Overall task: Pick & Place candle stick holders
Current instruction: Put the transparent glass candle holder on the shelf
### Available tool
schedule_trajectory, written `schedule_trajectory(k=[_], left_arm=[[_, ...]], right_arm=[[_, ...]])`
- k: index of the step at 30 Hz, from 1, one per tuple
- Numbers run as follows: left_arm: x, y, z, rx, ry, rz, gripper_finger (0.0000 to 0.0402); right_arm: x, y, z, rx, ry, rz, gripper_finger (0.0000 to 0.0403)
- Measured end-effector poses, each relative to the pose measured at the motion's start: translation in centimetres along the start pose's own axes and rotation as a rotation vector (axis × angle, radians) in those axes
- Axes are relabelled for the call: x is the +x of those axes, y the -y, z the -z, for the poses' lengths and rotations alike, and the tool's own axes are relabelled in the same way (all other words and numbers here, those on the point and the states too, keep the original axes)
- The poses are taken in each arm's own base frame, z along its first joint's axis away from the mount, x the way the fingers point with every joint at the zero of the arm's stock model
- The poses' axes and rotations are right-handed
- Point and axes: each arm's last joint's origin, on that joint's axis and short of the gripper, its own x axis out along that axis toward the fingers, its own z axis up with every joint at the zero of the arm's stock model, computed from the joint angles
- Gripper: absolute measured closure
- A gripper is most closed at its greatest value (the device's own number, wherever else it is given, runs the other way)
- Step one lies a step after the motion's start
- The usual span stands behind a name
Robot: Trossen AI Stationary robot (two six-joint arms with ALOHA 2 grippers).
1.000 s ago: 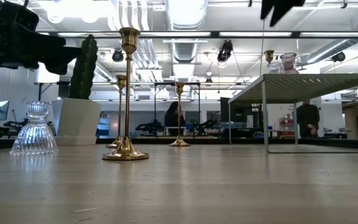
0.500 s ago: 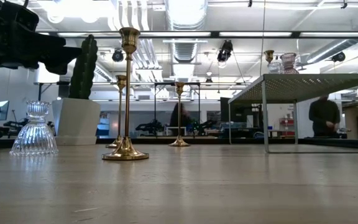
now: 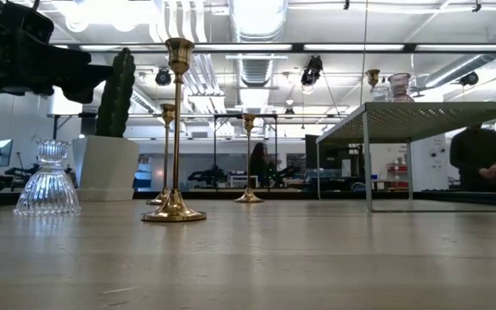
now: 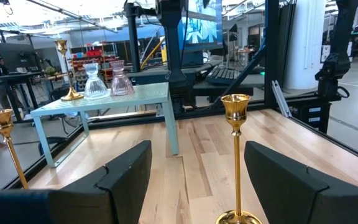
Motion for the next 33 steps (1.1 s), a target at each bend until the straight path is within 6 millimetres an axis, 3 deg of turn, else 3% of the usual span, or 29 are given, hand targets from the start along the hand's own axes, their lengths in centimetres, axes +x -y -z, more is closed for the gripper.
schedule_trajectory(k=[11, 17, 25, 28, 33], left_arm=[[0.0, 0.0, 0.0, 0.0, 0.0, -0.001, 0.014], [0.0, 0.0, 0.0, -0.027, 0.002, 0.0, 0.014], [0.0, -0.1, -0.7, -0.262, 0.065, -0.024, 0.014], [-0.4, -0.1, -0.7, -0.29, -0.08, -0.021, 0.014], [-1.7, -0.2, -3.0, -0.386, -0.199, -0.102, 0.014]], right_arm=[[-1.0, -3.2, 2.6, -0.043, -0.015, -0.058, 0.0331], [0.0, -4.6, 4.8, -0.046, -0.048, -0.013, 0.0388], [1.9, -4.9, 8.1, 0.035, -0.084, 0.079, 0.0394], [2.2, -4.8, 9.2, 0.082, -0.07, 0.061, 0.0394], [2.6, -4.2, 11.1, 0.134, -0.004, 0.014, 0.0394]])
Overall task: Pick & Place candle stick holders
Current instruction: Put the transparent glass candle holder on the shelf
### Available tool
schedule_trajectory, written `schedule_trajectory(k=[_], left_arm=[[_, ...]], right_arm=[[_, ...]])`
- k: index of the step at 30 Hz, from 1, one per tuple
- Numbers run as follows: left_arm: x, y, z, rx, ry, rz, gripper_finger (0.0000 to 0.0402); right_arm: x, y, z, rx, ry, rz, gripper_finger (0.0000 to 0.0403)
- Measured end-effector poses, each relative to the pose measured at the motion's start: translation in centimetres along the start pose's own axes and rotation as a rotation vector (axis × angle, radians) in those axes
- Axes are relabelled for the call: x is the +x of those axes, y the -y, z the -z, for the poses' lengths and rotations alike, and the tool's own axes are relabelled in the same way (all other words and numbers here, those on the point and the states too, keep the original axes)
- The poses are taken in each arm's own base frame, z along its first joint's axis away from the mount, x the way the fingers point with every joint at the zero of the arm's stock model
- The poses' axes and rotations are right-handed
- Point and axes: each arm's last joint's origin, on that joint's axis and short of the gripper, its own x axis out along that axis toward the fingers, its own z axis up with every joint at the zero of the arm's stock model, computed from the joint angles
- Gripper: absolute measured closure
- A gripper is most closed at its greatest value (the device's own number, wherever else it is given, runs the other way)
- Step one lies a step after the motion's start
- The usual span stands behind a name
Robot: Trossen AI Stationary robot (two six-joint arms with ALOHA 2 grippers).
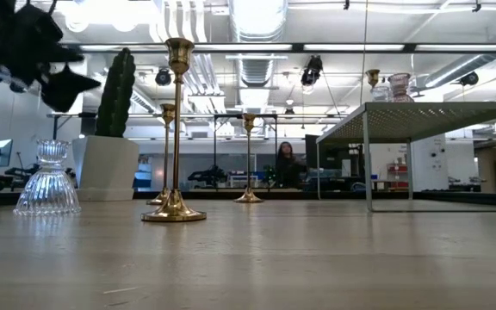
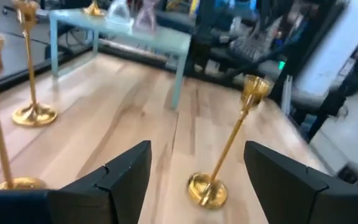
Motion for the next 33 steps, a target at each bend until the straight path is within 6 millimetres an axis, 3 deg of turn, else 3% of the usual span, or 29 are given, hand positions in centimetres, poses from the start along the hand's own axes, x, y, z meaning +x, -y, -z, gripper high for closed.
schedule_trajectory(k=[5, 11, 15, 20, 25, 28, 33], left_arm=[[-0.8, 0.5, -1.5, -0.155, 0.02, 0.015, 0.014], [-0.6, -0.3, 0.2, -0.331, -0.169, -0.215, 0.014], [-0.3, -0.4, 0.5, -0.403, -0.231, -0.268, 0.014], [-1.2, 0.4, -2.1, -0.444, -0.337, -0.344, 0.0149], [-2.1, 1.5, -6.2, -0.373, -0.54, -0.463, 0.0168], [-1.3, 1.9, -7.6, -0.308, -0.71, -0.488, 0.0174], [1.7, 2.0, -7.3, -0.304, -0.905, -0.401, 0.0175]], right_arm=[[0.7, 1.1, 1.3, 0.053, 0.057, -0.048, 0.0394], [1.2, 2.3, 2.5, 0.093, 0.084, -0.097, 0.0394], [1.3, 3.0, 3.1, 0.126, 0.089, -0.108, 0.0394], [1.3, 3.6, 3.6, 0.15, 0.088, -0.11, 0.0394], [1.5, 3.9, 3.8, 0.144, 0.094, -0.109, 0.0394], [1.7, 3.9, 3.9, 0.132, 0.091, -0.102, 0.0394], [1.7, 3.8, 3.9, 0.127, 0.096, -0.108, 0.0394]])
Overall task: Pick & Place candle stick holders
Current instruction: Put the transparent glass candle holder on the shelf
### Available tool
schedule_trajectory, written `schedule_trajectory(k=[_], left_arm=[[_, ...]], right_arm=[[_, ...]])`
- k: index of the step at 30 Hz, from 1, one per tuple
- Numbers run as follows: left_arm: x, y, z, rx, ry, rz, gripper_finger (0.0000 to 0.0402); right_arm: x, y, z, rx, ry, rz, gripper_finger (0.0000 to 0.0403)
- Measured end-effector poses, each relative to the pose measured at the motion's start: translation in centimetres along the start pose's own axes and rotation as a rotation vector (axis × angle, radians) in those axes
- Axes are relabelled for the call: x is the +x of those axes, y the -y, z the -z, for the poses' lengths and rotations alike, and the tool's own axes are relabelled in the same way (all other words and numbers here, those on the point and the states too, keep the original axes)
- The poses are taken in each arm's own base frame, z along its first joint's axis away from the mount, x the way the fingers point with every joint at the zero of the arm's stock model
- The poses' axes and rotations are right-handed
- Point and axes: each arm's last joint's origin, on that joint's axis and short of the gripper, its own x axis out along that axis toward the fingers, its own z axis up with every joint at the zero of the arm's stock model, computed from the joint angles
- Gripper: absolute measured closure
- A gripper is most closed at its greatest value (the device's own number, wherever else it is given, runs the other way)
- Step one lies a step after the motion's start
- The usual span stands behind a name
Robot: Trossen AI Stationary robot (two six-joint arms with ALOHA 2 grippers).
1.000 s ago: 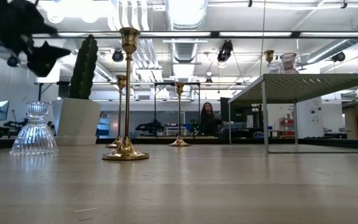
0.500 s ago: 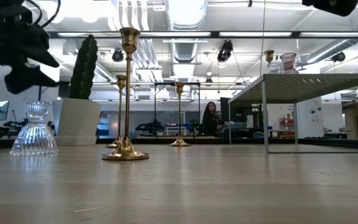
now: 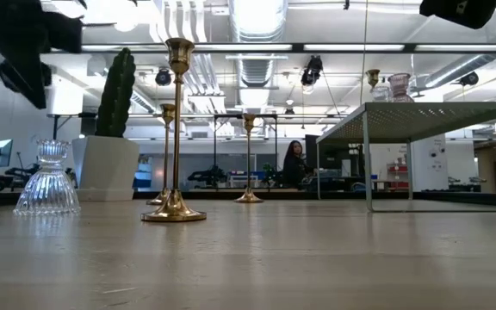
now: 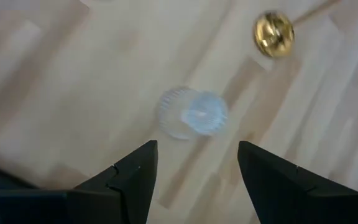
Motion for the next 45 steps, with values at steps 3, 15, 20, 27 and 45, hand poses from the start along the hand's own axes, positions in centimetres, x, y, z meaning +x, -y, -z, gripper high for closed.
schedule_trajectory(k=[3, 15, 20, 27, 45], left_arm=[[1.7, 0.5, -0.6, 0.011, -0.08, 0.019, 0.0175], [5.0, 0.8, 1.3, -0.03, -0.137, -0.106, 0.0175], [5.2, 1.6, 1.9, -0.012, -0.104, -0.048, 0.0175], [6.0, 1.5, 2.4, -0.016, -0.109, -0.047, 0.0175], [10.0, 1.1, 2.6, -0.063, 0.122, -0.012, 0.0175]], right_arm=[[0.0, -0.1, 0.0, -0.001, 0.005, -0.009, 0.0394], [0.0, -0.1, 0.0, -0.03, -0.002, -0.015, 0.0394], [0.2, 0.0, 0.2, -0.039, -0.006, -0.008, 0.0394], [0.2, 0.0, 0.2, -0.039, -0.006, -0.009, 0.0394], [0.2, 0.0, 0.2, -0.072, -0.006, -0.009, 0.0394]])
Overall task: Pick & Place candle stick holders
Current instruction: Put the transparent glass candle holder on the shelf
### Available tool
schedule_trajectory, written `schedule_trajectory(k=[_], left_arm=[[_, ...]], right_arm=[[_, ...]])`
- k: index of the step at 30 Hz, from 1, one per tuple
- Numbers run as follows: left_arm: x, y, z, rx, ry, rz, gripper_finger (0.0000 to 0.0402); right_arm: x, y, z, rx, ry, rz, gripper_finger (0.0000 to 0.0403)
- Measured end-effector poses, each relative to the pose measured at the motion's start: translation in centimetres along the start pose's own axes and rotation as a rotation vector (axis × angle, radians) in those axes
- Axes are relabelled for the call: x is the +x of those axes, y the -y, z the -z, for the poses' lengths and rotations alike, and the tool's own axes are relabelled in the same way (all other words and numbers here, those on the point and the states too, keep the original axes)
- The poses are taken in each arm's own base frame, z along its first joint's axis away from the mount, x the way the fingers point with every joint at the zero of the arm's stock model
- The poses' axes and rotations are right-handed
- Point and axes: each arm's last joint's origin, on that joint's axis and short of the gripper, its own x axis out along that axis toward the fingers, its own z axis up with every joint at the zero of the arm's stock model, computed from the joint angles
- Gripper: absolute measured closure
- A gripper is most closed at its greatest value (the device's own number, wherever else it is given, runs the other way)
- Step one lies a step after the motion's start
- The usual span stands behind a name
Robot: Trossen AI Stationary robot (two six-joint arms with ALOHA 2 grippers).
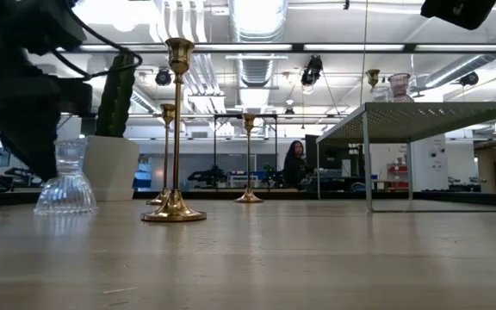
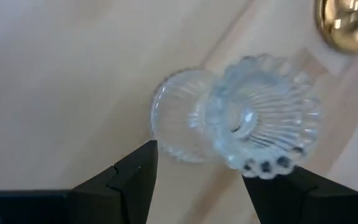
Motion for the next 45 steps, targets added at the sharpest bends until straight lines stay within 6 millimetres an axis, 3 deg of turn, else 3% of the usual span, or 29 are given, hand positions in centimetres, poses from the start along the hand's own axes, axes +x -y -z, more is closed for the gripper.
schedule_trajectory(k=[12, 25, 30, 34, 42, 45], left_arm=[[0.9, 0.7, -0.8, 0.038, 0.202, 0.088, 0.0174], [3.4, -0.2, 0.3, 0.02, 0.409, 0.19, 0.0174], [3.8, -0.6, 0.6, 0.074, 0.467, 0.14, 0.0175], [4.0, -0.8, 0.5, 0.109, 0.55, 0.116, 0.0191], [3.7, -0.6, 0.2, 0.164, 0.619, 0.126, 0.026], [3.7, -0.5, 0.1, 0.167, 0.629, 0.13, 0.0262]], right_arm=[[0.0, 0.0, 0.0, -0.033, 0.006, 0.004, 0.0394], [0.0, 0.0, 0.0, -0.039, 0.01, 0.003, 0.0394], [0.0, 0.0, -0.1, -0.04, 0.016, 0.002, 0.0394], [0.0, -0.1, -0.2, -0.04, 0.032, 0.009, 0.0394], [0.0, -0.2, -0.3, -0.037, 0.043, -0.002, 0.0394], [0.0, -0.2, -0.3, -0.037, 0.044, -0.003, 0.0394]])
